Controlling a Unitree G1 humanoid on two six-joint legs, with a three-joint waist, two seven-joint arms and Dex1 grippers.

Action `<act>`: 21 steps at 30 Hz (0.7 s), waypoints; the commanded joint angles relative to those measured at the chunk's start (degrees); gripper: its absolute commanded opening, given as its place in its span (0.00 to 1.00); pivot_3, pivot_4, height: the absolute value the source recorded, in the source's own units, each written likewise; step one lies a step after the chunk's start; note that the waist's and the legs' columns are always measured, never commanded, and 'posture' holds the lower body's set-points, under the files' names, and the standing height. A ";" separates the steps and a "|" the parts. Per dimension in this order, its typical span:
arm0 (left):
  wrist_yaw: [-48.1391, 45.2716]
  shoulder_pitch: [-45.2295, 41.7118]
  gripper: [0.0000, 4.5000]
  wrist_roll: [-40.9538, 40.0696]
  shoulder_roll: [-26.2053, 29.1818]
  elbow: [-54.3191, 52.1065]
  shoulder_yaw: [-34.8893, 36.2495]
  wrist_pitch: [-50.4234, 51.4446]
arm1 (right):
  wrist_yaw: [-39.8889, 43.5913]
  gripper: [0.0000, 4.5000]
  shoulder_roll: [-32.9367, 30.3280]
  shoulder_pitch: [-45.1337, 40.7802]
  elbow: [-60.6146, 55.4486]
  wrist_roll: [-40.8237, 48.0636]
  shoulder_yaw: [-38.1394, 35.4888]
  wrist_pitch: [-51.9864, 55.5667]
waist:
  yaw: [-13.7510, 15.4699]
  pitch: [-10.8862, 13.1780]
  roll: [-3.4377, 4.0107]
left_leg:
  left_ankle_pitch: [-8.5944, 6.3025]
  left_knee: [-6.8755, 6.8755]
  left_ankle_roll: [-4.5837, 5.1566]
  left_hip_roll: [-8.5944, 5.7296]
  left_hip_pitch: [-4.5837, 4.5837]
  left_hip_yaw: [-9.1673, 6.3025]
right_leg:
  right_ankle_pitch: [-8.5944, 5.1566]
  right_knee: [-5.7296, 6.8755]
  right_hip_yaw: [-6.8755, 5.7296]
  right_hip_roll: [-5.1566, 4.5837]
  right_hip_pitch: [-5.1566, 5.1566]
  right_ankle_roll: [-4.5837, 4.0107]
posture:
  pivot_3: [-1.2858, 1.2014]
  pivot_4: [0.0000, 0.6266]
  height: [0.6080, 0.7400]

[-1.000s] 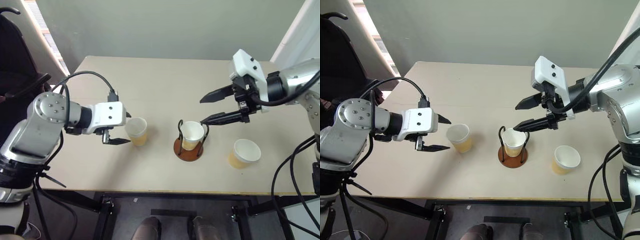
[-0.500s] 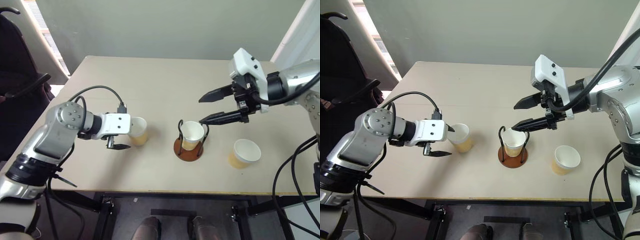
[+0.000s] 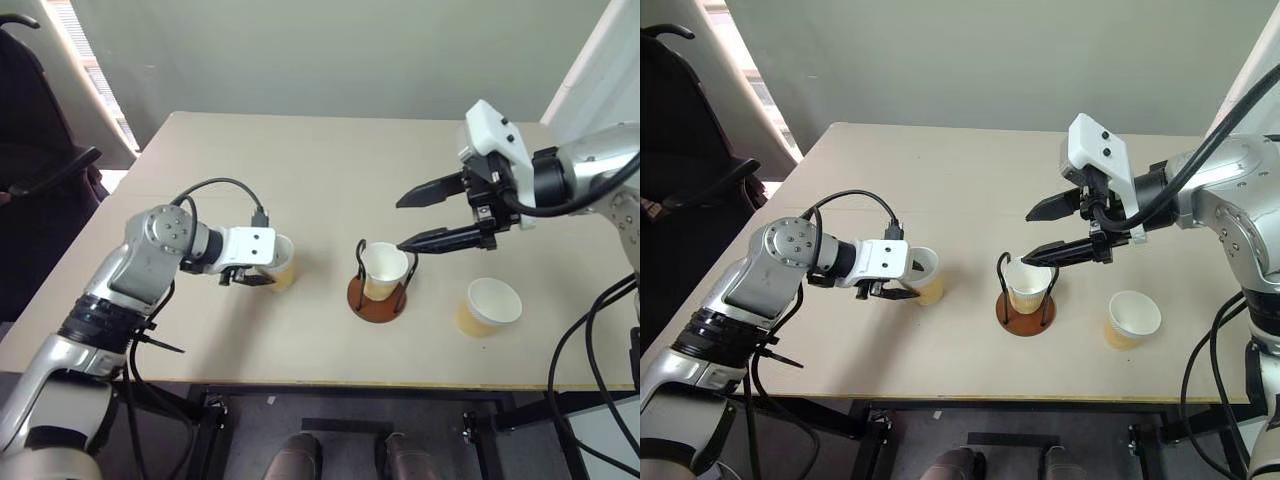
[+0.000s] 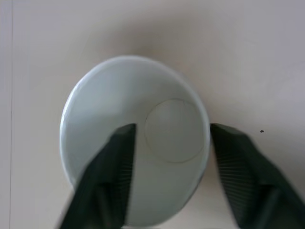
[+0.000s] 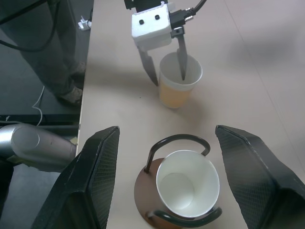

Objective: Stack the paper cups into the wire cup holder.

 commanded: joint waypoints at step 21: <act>-17.95 -15.02 0.01 -27.22 -1.43 -10.34 7.04 23.04 | 1.46 0.74 -9.96 8.89 -0.90 1.65 -5.43 -4.12 | 0.27 0.00 -0.01 | 0.00 0.07 0.03 0.01 -0.07 0.04 | 0.28 -0.12 0.00 -0.01 0.07 0.47 | 0.52 0.24 1.00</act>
